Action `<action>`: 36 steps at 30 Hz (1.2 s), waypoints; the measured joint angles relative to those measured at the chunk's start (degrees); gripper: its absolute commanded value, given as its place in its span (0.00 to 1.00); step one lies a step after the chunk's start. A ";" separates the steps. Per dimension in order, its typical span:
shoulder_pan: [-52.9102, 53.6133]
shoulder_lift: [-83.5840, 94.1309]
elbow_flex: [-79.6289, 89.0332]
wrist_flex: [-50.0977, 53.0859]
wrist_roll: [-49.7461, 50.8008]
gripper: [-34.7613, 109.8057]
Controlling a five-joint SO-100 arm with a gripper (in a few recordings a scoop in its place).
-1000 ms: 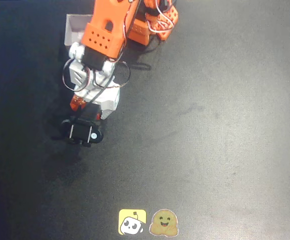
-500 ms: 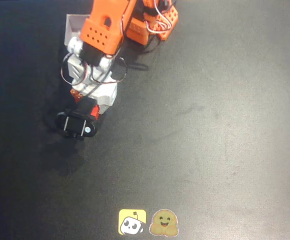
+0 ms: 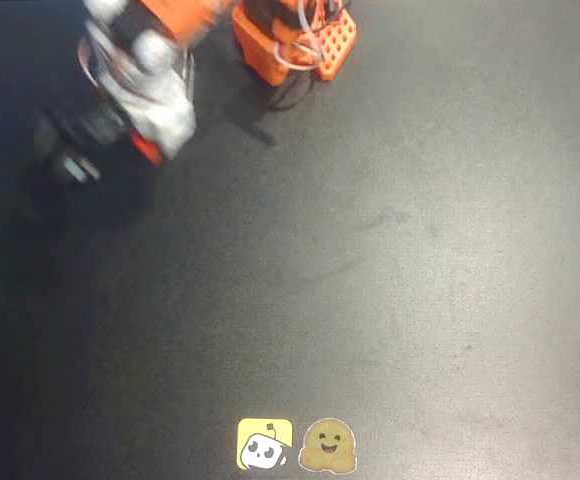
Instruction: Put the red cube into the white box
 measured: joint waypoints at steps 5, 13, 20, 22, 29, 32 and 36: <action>13.97 1.41 -2.37 6.59 -3.78 0.24; 24.87 1.41 -4.48 15.29 -4.39 0.24; 25.22 1.41 -4.48 17.75 -4.75 0.41; 24.17 1.58 -4.48 17.49 -5.80 0.42; 23.73 2.46 -5.19 17.58 -6.24 0.35; 24.08 2.90 -5.19 16.44 -8.09 0.24; 21.09 6.59 -5.89 10.02 -17.40 0.24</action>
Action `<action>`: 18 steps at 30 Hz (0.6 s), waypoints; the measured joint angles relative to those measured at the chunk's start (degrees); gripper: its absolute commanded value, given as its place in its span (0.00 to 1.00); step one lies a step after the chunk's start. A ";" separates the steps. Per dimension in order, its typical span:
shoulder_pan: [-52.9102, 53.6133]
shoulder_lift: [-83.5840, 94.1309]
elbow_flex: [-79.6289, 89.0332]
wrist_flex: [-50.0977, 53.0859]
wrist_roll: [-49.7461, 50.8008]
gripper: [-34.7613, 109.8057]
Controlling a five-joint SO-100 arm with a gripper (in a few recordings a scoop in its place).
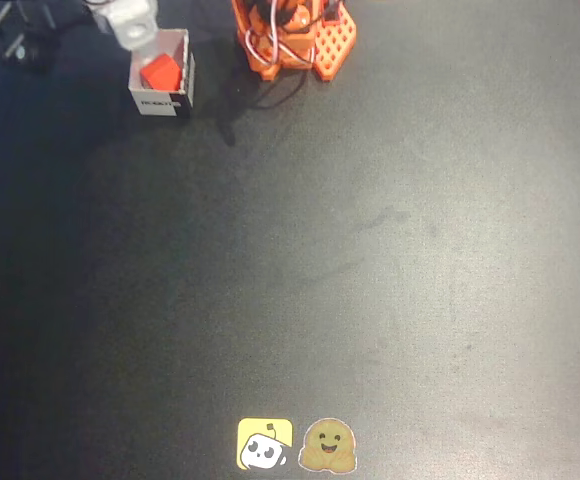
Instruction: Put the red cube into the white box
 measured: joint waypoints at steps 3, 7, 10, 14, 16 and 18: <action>-6.42 3.60 -0.53 -6.06 -8.44 0.24; -23.47 9.23 0.00 -10.28 -9.05 0.24; -39.99 14.68 4.75 -15.29 -4.57 0.24; -55.72 22.59 13.18 -21.27 0.00 0.24; -59.68 27.42 17.75 -22.85 0.70 0.24; -62.31 32.87 22.50 -23.82 1.05 0.24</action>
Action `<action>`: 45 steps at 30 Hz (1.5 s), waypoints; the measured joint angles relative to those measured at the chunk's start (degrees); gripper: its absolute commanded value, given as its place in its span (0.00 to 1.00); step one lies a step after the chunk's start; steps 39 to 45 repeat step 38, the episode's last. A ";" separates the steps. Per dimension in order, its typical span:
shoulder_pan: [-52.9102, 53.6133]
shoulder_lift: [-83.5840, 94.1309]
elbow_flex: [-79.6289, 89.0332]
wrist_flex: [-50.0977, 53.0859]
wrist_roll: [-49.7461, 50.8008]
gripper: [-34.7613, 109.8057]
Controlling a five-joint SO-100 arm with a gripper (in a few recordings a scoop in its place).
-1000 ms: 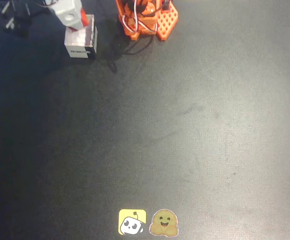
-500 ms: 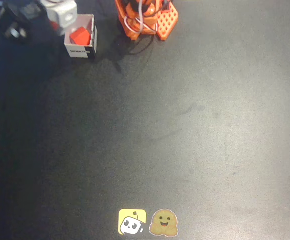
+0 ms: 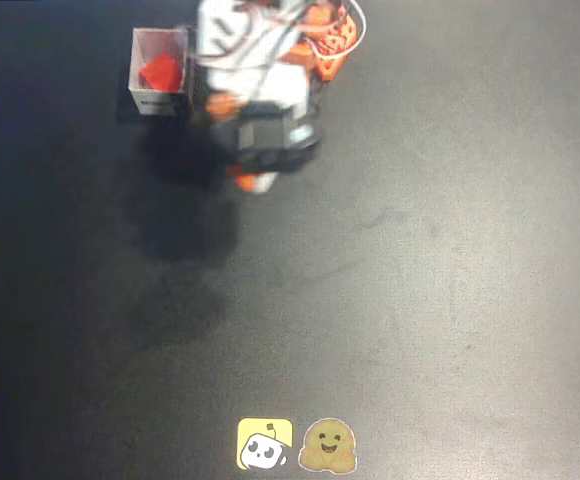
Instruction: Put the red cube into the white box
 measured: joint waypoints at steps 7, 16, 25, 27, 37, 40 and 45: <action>-4.04 17.40 13.71 -0.88 0.18 0.24; -4.57 29.36 26.46 -3.25 3.08 0.24; -5.01 29.18 32.96 2.20 5.36 0.24; -5.19 29.18 32.96 6.33 5.36 0.24; -5.19 29.18 32.96 9.23 5.63 0.24; -5.19 29.18 32.96 9.23 5.63 0.24; -5.19 29.18 32.96 9.23 5.63 0.24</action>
